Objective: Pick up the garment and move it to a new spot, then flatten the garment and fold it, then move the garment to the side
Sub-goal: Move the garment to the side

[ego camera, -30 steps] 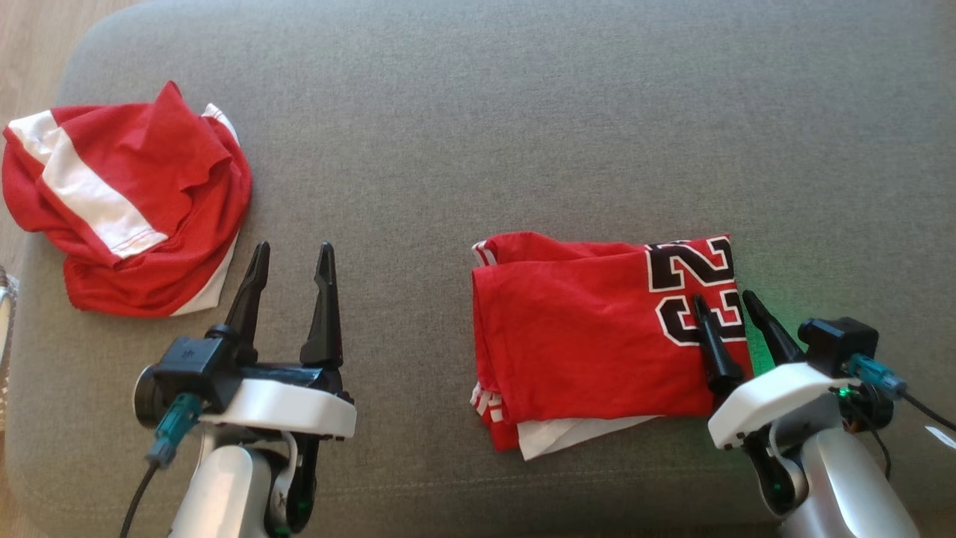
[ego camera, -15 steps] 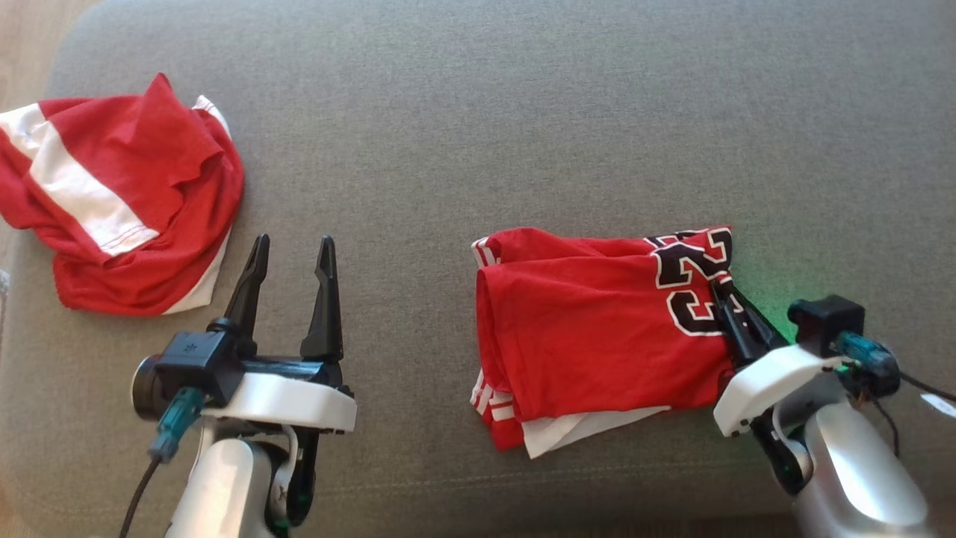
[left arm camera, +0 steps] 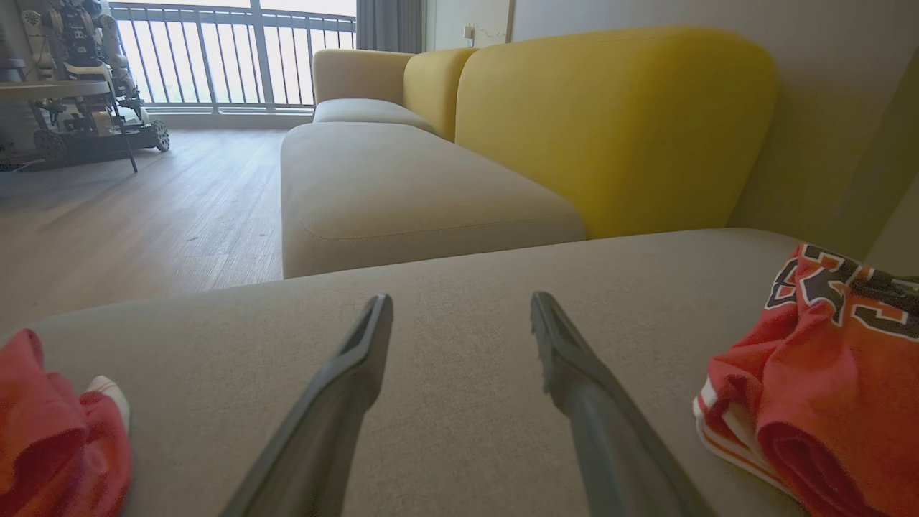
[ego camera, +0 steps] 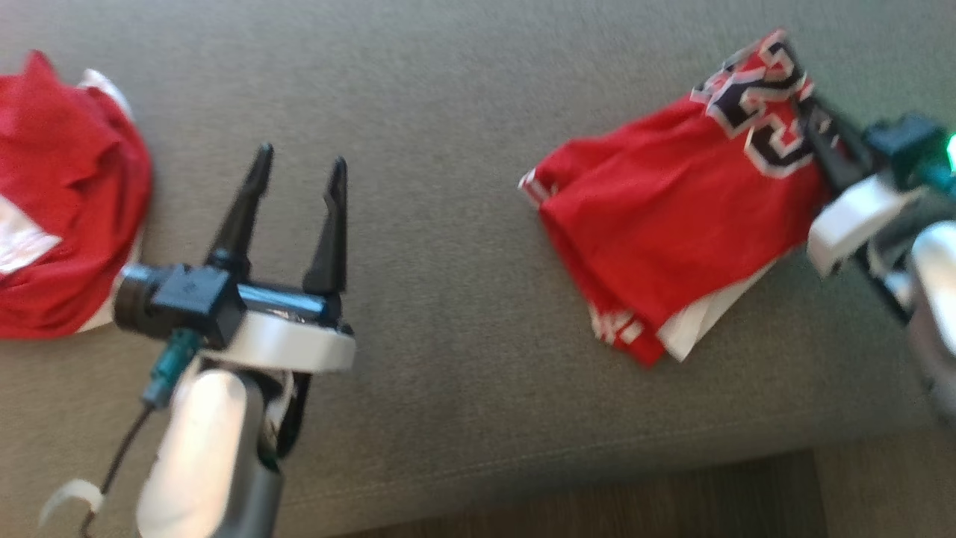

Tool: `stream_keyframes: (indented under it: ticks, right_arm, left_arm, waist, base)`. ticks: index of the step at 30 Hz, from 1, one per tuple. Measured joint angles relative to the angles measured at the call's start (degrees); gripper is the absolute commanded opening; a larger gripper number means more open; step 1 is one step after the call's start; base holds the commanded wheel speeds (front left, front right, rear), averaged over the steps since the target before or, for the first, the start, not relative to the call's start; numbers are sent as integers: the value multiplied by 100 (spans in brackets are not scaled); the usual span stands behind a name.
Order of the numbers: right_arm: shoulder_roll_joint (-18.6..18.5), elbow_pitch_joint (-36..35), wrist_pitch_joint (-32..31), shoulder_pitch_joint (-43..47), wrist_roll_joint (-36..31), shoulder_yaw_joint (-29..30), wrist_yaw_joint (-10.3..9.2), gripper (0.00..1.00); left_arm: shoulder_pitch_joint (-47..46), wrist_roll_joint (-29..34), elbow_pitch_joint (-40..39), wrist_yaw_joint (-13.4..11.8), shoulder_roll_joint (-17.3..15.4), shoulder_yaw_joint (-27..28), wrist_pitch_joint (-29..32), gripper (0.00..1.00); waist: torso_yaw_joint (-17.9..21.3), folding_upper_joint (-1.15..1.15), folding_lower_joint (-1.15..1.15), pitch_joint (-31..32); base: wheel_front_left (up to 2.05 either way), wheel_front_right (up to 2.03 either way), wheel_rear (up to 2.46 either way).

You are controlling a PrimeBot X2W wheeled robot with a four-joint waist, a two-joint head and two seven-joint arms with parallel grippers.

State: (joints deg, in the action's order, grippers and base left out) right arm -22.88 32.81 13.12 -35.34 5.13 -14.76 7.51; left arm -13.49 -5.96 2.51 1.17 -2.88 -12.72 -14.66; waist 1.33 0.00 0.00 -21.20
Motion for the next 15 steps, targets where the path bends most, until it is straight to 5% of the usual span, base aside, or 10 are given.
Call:
stream_keyframes:
  ticks: [6,10,15]
  right_arm:
    - [-504,515,11,-1322,82,-335,2,0]
    - [-870,958,66,-2176,-266,367,1,0]
    - [-888,1316,112,-2677,-456,850,1,0]
  left_arm:
    - [-641,363,-53,201,-260,19,-4,100]
    - [-1268,824,-221,397,-623,-359,-4,100]
    - [-2067,957,-405,497,-764,-661,-5,100]
  waist:
    - [373,0,0,-570]
    - [590,0,0,-1054]
    - [847,0,0,-1614]
  base:
    - [0,0,0]
    - [0,0,0]
    - [0,0,0]
